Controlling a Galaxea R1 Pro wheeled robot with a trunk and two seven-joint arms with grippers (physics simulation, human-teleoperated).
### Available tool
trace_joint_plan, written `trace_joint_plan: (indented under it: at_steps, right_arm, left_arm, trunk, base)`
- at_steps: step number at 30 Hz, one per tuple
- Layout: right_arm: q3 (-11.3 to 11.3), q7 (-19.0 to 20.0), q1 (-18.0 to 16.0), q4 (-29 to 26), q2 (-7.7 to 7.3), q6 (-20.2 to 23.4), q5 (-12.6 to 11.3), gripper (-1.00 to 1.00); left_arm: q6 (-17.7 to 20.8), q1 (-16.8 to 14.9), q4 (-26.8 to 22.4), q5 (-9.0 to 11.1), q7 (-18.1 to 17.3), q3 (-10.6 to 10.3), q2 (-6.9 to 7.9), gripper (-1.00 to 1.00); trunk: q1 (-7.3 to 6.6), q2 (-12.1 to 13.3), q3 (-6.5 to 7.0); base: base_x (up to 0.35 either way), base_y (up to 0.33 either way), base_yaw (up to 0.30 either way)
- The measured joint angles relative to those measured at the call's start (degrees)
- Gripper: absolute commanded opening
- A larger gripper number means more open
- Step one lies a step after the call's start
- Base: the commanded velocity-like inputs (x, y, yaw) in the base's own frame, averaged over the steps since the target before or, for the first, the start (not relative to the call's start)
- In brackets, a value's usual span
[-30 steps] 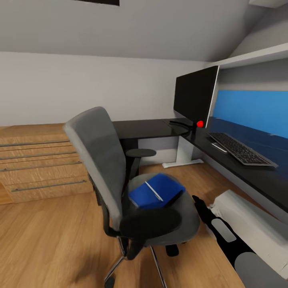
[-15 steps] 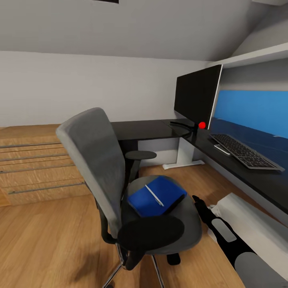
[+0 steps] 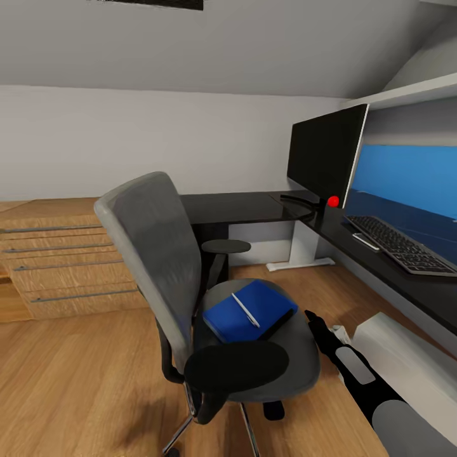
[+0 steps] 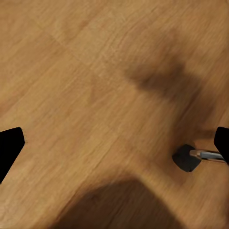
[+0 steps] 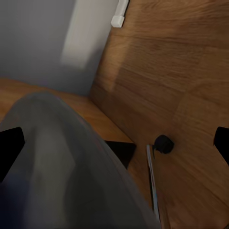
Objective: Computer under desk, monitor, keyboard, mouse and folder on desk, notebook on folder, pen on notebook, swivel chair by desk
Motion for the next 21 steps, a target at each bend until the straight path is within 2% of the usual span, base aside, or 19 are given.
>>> trace_joint_plan:
  at_steps: [16,21]
  right_arm:
    - [0.2,0.0,0.0,0.0,0.07,-0.2,-0.1,1.00]
    - [0.2,0.0,0.0,0.0,0.06,-0.2,-0.1,1.00]
  left_arm:
    - [0.0,0.0,0.0,0.0,0.0,0.0,0.00,1.00]
    - [0.0,0.0,0.0,0.0,0.0,0.0,0.00,1.00]
  trunk:
    - [0.00,0.0,0.71]
    - [0.00,0.0,0.85]
  base:
    - [0.000,0.000,0.151]
    - [0.000,0.000,0.076]
